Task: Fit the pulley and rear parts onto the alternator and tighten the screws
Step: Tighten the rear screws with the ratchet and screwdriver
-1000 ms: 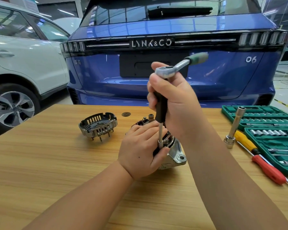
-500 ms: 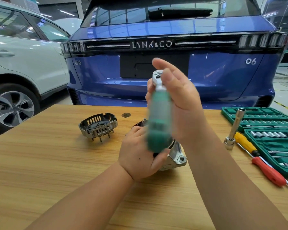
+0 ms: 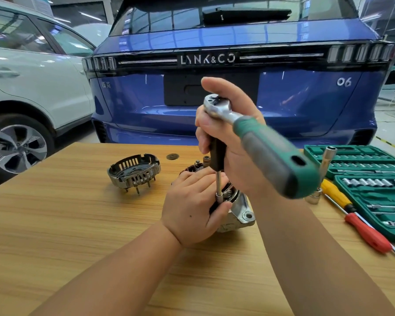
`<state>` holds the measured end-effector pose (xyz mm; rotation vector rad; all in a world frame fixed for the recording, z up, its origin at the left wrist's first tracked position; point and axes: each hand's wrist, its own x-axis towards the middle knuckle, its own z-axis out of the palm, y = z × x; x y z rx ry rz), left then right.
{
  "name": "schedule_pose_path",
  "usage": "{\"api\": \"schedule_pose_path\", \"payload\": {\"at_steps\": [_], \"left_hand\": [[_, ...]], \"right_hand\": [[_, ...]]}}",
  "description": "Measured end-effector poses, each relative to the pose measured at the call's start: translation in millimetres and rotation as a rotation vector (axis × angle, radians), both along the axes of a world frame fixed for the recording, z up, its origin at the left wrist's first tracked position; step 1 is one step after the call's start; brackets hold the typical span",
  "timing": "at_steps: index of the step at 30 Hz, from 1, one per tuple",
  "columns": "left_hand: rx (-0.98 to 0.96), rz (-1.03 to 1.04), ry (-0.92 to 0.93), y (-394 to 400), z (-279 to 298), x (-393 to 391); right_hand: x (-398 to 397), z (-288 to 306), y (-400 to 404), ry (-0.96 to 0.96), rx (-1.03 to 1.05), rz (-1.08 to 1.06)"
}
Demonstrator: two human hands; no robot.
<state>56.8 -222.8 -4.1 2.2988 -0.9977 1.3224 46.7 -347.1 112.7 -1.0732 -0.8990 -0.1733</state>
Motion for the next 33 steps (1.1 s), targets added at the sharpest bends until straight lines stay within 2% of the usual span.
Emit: {"api": "schedule_pose_path", "payload": {"at_steps": [3, 5, 10, 14, 16, 18, 20, 22, 24, 30, 33], "left_hand": [[0.008, -0.002, 0.028, 1, -3, 3], [0.038, 0.005, 0.078, 2, -4, 4], [0.077, 0.008, 0.207, 7, 1, 0], [0.189, 0.034, 0.258, 11, 10, -4], [0.193, 0.026, 0.306, 12, 13, -6], [0.185, 0.0, 0.34, 13, 16, -8], [0.193, -0.025, 0.383, 17, 19, -7], [0.264, -0.026, 0.452, 22, 23, -5], [0.319, -0.009, 0.503, 24, 26, -4], [0.273, -0.036, 0.497, 22, 28, -7], [0.271, -0.008, 0.507, 19, 31, -9]], "right_hand": [[2, 2, -7, 0.13, 0.046, 0.266], [2, 2, -10, 0.144, 0.042, 0.359], [-2, 4, -5, 0.209, 0.015, 0.112], [-8, 6, -4, 0.141, -0.048, -0.256], [-6, 9, -6, 0.191, -0.046, -0.336], [-3, 11, -12, 0.301, -0.027, -0.22], [-1, 10, -17, 0.389, 0.002, 0.015], [1, 5, -15, 0.393, -0.004, 0.156], [1, 1, -11, 0.33, -0.041, 0.196], [3, -3, -9, 0.271, -0.013, 0.249], [3, -3, -10, 0.112, 0.027, 0.189]]}}
